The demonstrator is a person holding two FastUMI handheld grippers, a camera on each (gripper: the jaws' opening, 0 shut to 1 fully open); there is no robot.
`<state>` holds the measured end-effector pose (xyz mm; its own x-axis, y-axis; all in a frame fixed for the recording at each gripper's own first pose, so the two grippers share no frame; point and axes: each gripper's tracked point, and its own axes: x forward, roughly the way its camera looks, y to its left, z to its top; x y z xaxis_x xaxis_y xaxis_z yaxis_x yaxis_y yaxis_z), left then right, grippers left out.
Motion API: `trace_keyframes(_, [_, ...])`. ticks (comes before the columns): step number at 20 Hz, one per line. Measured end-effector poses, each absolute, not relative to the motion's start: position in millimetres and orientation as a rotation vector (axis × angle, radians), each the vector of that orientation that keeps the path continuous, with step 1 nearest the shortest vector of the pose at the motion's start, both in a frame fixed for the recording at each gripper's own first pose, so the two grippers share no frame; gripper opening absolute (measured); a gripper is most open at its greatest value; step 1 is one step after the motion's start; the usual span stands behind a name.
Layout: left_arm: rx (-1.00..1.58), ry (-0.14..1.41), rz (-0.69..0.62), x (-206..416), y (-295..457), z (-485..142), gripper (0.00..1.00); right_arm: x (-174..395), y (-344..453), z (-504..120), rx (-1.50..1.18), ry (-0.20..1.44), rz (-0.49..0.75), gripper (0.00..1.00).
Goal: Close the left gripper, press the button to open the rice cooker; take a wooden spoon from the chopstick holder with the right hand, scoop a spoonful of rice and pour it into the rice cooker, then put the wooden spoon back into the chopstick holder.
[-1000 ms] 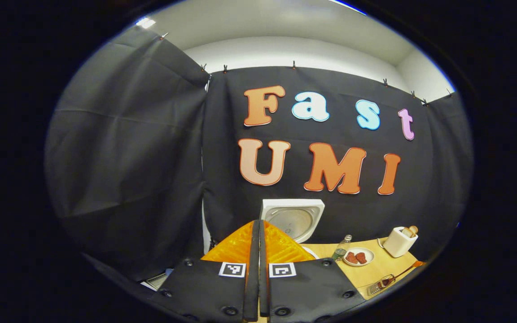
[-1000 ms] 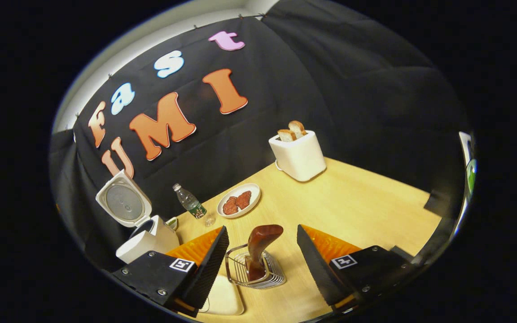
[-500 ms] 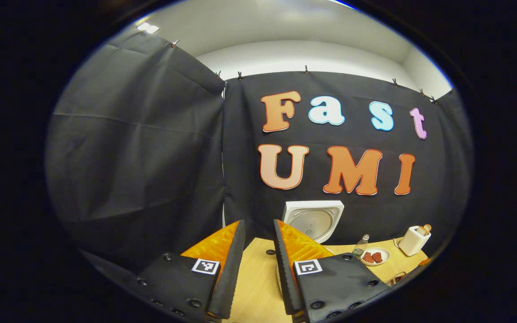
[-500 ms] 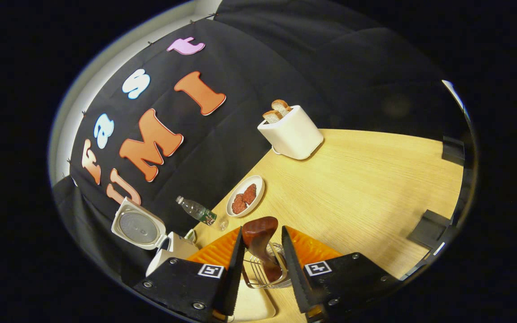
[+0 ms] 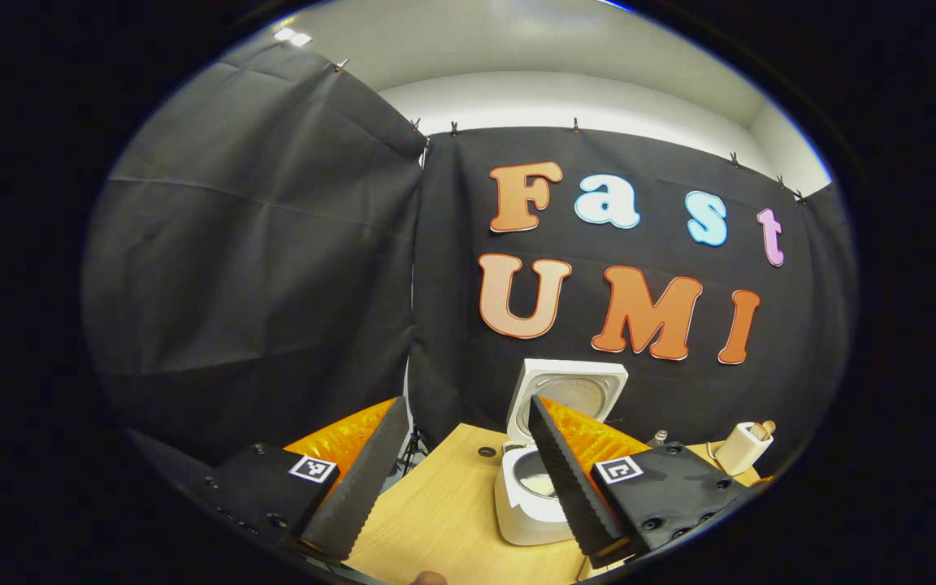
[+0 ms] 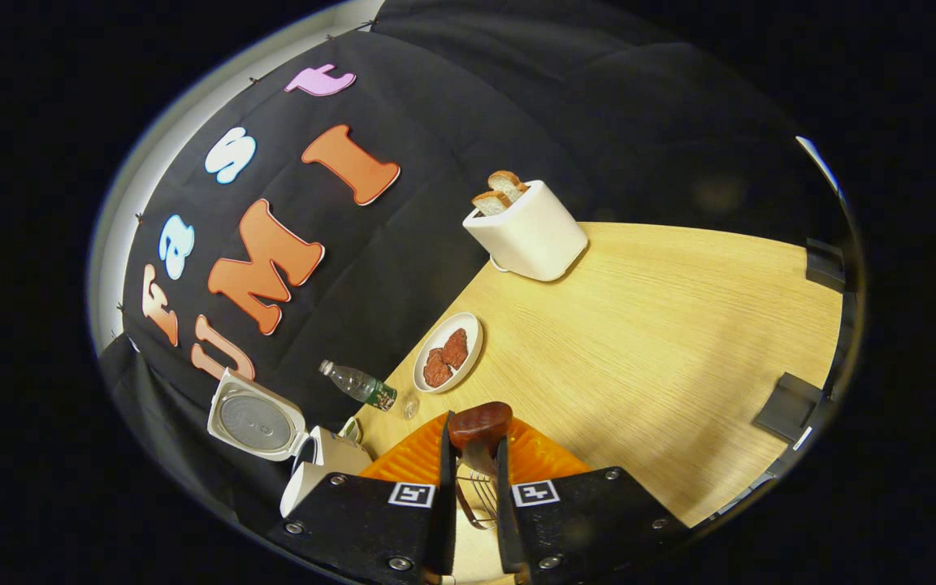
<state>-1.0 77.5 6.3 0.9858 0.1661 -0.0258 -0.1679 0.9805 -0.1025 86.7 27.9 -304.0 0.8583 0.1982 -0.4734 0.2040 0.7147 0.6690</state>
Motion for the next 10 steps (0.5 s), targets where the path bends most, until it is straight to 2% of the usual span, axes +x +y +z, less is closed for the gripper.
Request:
trace_keyframes(2, [-0.104, 0.015, 0.161, -1.3, 76.1, 8.8, 0.97, 93.7, 27.6, -295.8, 0.750, 0.534, -0.001, 0.14])
trace_keyframes(5, [-0.100, 0.001, 0.153, -2.1, 74.1, 14.1, 1.00, 96.2, 32.6, -279.7, 0.680, 0.532, 0.017, 0.10])
trace_keyframes(10, [-0.073, -0.026, 0.151, -3.0, 72.6, 23.6, 1.00, 89.1, 43.8, -227.1, 0.530, 0.453, 0.049, 0.10])
